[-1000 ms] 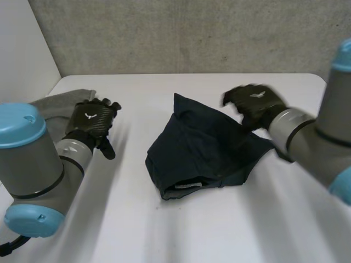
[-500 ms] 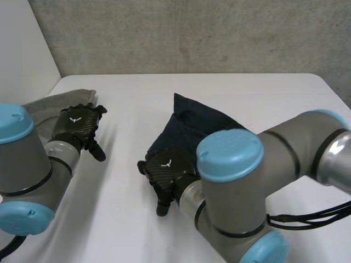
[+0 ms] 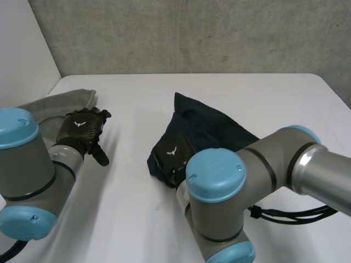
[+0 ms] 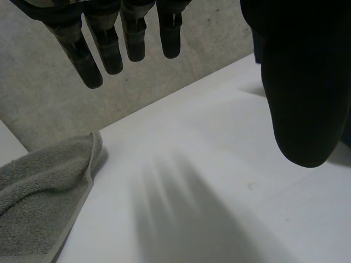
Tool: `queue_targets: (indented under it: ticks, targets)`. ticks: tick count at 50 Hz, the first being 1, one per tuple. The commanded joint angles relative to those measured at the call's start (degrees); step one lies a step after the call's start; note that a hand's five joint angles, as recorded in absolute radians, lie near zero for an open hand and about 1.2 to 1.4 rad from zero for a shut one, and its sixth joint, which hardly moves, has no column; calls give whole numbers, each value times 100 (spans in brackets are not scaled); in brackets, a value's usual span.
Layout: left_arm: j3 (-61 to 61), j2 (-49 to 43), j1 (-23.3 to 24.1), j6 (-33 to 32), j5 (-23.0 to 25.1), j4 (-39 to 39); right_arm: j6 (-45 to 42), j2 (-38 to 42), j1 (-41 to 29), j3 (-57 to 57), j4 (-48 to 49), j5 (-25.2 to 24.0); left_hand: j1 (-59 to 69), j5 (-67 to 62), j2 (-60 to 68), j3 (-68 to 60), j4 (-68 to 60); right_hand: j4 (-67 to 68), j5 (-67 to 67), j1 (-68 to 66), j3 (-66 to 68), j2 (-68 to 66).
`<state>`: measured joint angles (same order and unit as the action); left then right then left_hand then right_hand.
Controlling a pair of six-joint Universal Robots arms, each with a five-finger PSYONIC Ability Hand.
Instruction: Fold the laundry.
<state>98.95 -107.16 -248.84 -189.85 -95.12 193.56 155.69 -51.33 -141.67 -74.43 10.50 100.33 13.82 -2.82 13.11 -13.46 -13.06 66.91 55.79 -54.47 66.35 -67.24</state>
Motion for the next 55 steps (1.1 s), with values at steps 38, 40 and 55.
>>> queue_targets:
  ticks: [38, 40, 55]
  targets:
    - [-2600, -2660, 1443, 2400, 266, -55, 181, -3243, 1748, 52, -2773, -1912, 410, -510, 482, -446, -486, 1309, 1421, -2553, 1365, -1276]
    - [-2609, -2731, 1443, 2383, 249, -73, 181, -3295, 1870, 43, -2773, -1921, 1082, -1181, 1153, -1118, -1158, 1309, 1421, -2553, 1365, -1276]
    - [-2285, -1433, 1382, 758, -129, -284, -345, -3313, 2836, 324, -2904, -1939, 6618, -6718, 6689, -6654, -6694, 1309, 1421, -2553, 1365, -1276]
